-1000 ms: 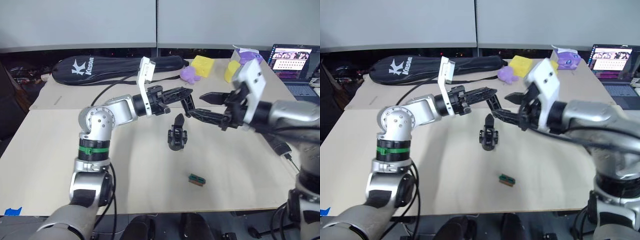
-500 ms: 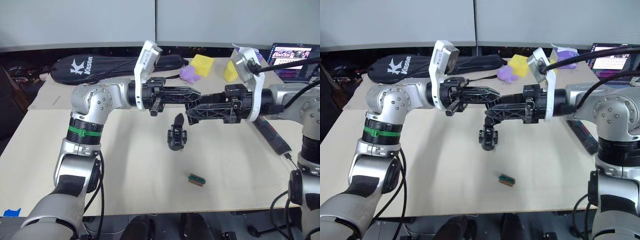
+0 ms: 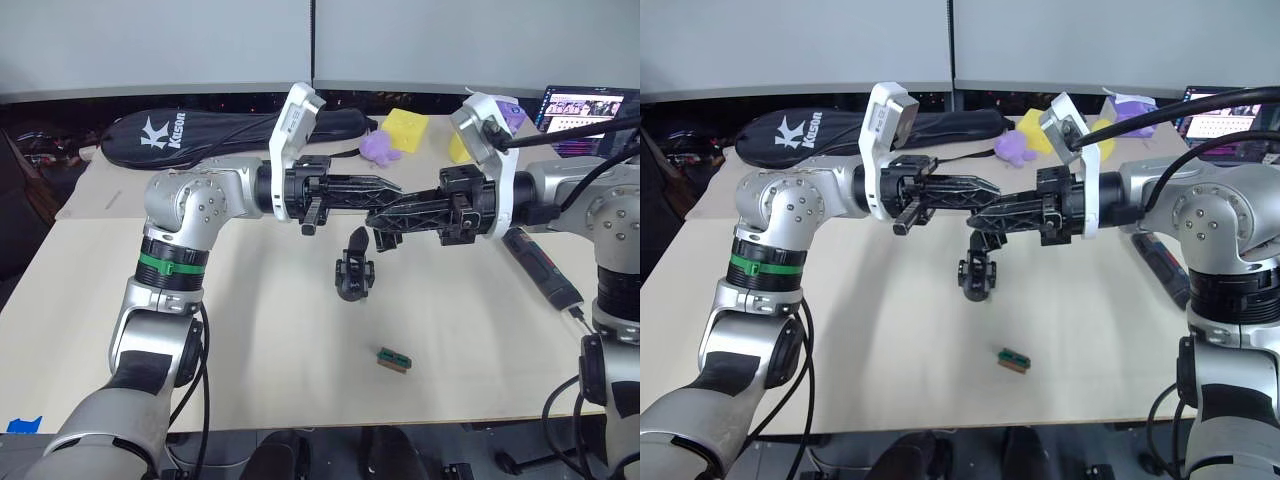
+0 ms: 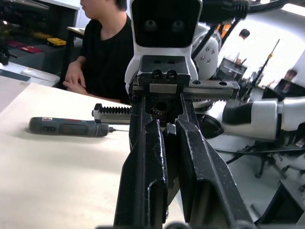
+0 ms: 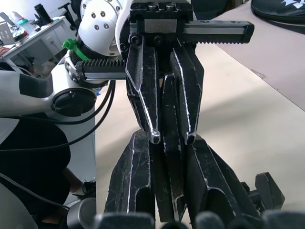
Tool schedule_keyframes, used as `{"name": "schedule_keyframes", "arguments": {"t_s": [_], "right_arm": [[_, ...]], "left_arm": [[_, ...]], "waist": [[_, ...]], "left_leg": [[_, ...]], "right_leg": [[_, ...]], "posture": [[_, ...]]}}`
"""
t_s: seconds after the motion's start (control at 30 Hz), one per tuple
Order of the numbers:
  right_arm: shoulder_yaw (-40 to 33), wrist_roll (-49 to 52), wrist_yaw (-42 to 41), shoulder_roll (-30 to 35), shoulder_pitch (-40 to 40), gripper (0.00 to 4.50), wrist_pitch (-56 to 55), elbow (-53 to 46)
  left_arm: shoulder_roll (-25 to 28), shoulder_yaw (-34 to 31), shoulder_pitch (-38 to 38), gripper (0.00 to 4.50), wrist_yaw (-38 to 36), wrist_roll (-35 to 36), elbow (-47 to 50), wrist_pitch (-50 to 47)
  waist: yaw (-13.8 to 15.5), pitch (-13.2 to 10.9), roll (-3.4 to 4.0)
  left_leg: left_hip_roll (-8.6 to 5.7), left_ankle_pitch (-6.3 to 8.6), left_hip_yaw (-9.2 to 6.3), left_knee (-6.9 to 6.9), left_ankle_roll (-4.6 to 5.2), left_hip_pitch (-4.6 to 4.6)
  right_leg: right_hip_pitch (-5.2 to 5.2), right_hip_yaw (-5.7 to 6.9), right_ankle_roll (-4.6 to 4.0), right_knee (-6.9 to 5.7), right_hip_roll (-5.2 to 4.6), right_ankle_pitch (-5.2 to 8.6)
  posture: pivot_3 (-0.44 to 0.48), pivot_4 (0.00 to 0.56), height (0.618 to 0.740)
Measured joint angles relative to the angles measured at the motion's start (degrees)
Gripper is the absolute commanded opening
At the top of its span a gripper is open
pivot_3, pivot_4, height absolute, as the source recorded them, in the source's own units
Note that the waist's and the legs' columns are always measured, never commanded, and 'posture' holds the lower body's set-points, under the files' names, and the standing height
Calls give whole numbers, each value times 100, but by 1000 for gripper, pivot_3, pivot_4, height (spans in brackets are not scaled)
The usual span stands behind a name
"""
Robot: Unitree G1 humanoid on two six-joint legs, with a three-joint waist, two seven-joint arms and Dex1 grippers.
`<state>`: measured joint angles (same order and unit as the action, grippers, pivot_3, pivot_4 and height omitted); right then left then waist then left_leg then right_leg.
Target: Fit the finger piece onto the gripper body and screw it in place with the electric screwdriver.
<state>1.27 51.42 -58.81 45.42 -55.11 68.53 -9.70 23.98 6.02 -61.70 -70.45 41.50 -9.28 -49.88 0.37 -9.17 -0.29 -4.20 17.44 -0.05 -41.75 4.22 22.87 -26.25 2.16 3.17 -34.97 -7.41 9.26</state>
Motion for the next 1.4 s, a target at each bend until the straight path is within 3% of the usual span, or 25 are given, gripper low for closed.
{"name": "schedule_keyframes", "arguments": {"t_s": [0.17,0.23,0.27,0.4,0.53,0.77,0.87,1.33,1.4], "right_arm": [[82,-550,-430,236,724,401,-968,-405],[89,-792,-520,260,1047,401,-1446,-589],[96,-908,-543,256,1243,401,-1667,-671],[106,-1280,-579,241,1825,401,-2301,-755],[96,-1441,-560,191,2082,401,-2647,-832],[116,-1749,-430,52,2476,401,-3031,-854],[150,-1752,-354,-40,2540,401,-3053,-868],[86,-1662,-215,-256,2686,401,-3107,-937],[86,-1678,-229,-361,2671,401,-3201,-874]], "left_arm": [[664,523,450,3302,-1000,-1028,-240,1612],[892,716,544,4265,-1261,-1681,-723,2810],[998,794,566,4500,-1356,-2027,-1031,3400],[1147,871,616,4500,-1556,-2763,-2006,4785],[916,948,800,4500,-1527,-3270,-2825,5684],[-470,956,1022,4500,-799,-3594,-4123,6577],[-847,966,1008,4500,-585,-3731,-4543,6796],[-1326,776,827,4500,-138,-3988,-5108,6892],[-1367,745,804,3999,-28,-4043,-5246,6927]], "waist": [[3,0,0],[11,0,0],[19,0,0],[39,0,0],[38,0,0],[72,-4,-10],[32,-6,-13],[39,-7,-15],[36,-7,-15]], "left_leg": [[-1,-1,2,0,-1,1],[-1,-1,4,-2,-1,-1],[-1,-1,6,-2,-1,0],[-1,-1,5,-7,4,7],[-2,-1,4,-9,9,10],[-3,2,1,-35,23,25],[-3,3,4,-42,24,31],[-1,6,1,-46,28,30],[-1,6,2,-46,28,30]], "right_leg": [[-2,2,-1,1,1,0],[0,3,-1,5,1,0],[0,3,-1,7,0,0],[-2,5,-1,4,0,-1],[1,8,0,2,-1,-1],[2,15,6,1,-2,-5],[-3,13,7,-1,-2,-6],[-2,13,8,0,-3,-6],[-2,13,8,-1,-3,-7]], "posture": [[0,150,723],[0,150,723],[0,150,723],[0,150,723],[0,150,723],[0,150,723],[0,150,723],[0,150,723],[0,150,723]]}}
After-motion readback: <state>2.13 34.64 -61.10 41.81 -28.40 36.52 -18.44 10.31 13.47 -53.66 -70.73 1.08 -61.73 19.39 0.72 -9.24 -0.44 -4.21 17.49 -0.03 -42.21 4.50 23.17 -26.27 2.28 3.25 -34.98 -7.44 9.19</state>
